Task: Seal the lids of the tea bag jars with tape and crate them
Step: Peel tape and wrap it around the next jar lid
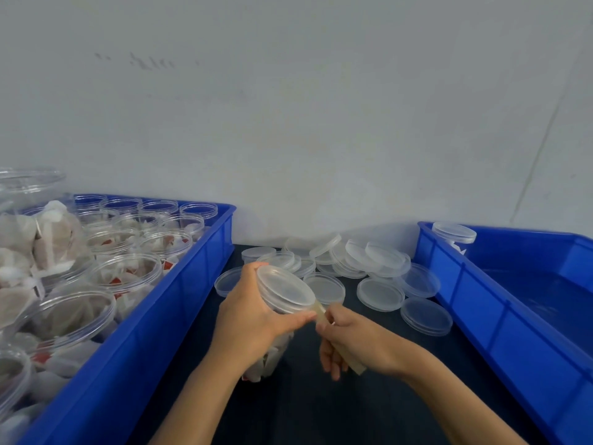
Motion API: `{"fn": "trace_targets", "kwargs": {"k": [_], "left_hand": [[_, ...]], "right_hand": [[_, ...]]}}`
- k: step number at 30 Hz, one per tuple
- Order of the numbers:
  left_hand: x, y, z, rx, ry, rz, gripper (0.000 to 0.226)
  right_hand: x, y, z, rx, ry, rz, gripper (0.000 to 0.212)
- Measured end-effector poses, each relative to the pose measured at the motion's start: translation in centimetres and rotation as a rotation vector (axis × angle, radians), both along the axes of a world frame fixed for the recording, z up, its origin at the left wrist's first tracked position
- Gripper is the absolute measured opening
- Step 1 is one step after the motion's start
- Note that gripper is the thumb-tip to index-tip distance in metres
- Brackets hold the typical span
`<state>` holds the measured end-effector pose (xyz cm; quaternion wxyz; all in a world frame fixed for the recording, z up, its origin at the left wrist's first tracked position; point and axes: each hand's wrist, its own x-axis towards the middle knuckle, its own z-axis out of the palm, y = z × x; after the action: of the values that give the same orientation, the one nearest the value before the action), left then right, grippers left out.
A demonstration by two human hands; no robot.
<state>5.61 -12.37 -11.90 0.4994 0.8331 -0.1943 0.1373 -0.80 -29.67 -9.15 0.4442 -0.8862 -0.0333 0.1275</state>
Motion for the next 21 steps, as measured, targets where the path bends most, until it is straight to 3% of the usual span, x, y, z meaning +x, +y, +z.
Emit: {"fn": "trace_targets", "kwargs": {"k": [4, 9, 14, 17, 21], "left_hand": [[-0.2, -0.2, 0.4, 0.068, -0.046, -0.025, 0.089], [-0.7, -0.9, 0.4, 0.107, -0.093, -0.014, 0.091], [-0.9, -1.0, 0.5, 0.12, -0.106, -0.011, 0.088], [-1.3, -0.8, 0.5, 0.123, -0.102, -0.008, 0.09], [-1.7, -0.9, 0.4, 0.133, -0.083, 0.011, 0.091]], "right_hand": [[0.2, -0.2, -1.1, -0.057, -0.071, -0.171, 0.018], [-0.2, 0.9, -1.4, -0.183, -0.042, -0.149, 0.013], [0.9, 3.1, -2.3, -0.614, -0.169, -0.37, 0.015], [1.6, 2.9, -2.5, -0.843, -0.23, -0.367, 0.016], [2.4, 2.2, -2.2, -0.972, -0.274, -0.346, 0.015]]}}
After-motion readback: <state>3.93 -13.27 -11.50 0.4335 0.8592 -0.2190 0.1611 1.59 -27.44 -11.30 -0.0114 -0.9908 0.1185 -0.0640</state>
